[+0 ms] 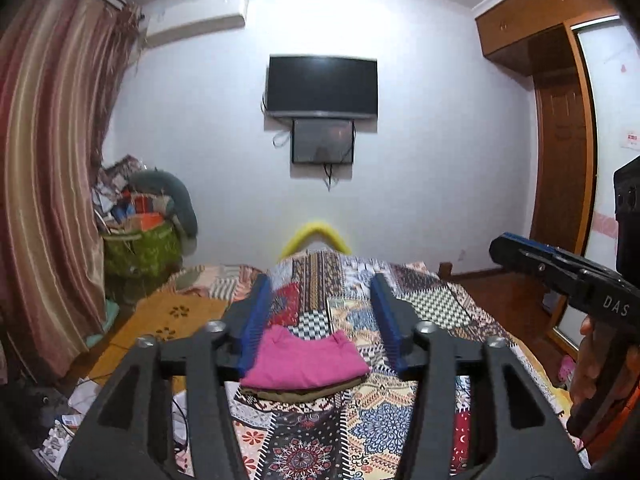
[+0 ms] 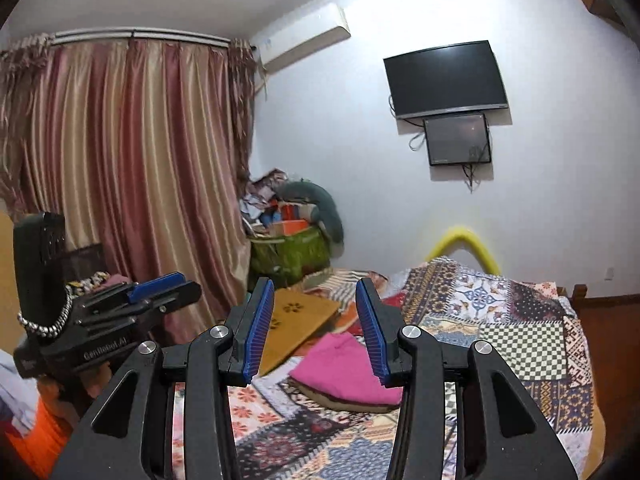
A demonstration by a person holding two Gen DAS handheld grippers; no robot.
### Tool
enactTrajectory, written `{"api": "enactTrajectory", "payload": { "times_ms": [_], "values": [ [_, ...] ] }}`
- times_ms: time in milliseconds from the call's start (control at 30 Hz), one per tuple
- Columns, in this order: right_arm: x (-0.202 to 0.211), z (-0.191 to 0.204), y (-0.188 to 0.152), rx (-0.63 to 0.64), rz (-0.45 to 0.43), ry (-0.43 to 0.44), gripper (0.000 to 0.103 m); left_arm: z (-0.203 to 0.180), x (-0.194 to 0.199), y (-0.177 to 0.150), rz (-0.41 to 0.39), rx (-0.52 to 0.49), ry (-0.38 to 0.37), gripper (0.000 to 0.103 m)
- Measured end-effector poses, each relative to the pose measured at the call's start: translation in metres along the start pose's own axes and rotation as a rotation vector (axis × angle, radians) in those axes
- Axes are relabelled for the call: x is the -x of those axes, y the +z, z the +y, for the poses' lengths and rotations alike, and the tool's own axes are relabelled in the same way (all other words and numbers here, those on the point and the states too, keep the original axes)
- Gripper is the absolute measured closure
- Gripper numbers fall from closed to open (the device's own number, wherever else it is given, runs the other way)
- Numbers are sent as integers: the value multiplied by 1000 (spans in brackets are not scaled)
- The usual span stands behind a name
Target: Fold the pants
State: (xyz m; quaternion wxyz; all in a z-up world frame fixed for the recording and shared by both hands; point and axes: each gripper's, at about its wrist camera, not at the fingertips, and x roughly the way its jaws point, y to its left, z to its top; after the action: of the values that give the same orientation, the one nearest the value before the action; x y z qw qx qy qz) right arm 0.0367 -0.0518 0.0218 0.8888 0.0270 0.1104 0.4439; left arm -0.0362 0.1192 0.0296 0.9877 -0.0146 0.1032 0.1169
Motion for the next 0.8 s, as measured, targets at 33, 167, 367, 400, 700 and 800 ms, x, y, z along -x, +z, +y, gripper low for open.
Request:
{"api": "enactTrajectory", "payload": {
  "times_ms": [33, 167, 367, 400, 700, 800],
  "values": [
    [2, 2, -1, 3, -3, 2, 64, -1, 4, 0, -8, -1, -1, 43],
    [11, 9, -5, 10, -19, -13, 48, -6, 17, -1, -25, -3, -2, 33],
    [22, 11, -10, 15, -66, -85, 17, -7, 27, -7, -39, 3, -14, 15],
    [25, 12, -10, 17, -69, -95, 14, -8, 27, -7, -43, 3, -12, 14],
    [30, 19, -12, 36, -82, -142, 0, -8, 32, -11, -51, 14, -1, 6],
    [28, 20, -13, 48, -66, -142, 0, -6, 30, -12, -46, 16, 0, 5]
  ]
}}
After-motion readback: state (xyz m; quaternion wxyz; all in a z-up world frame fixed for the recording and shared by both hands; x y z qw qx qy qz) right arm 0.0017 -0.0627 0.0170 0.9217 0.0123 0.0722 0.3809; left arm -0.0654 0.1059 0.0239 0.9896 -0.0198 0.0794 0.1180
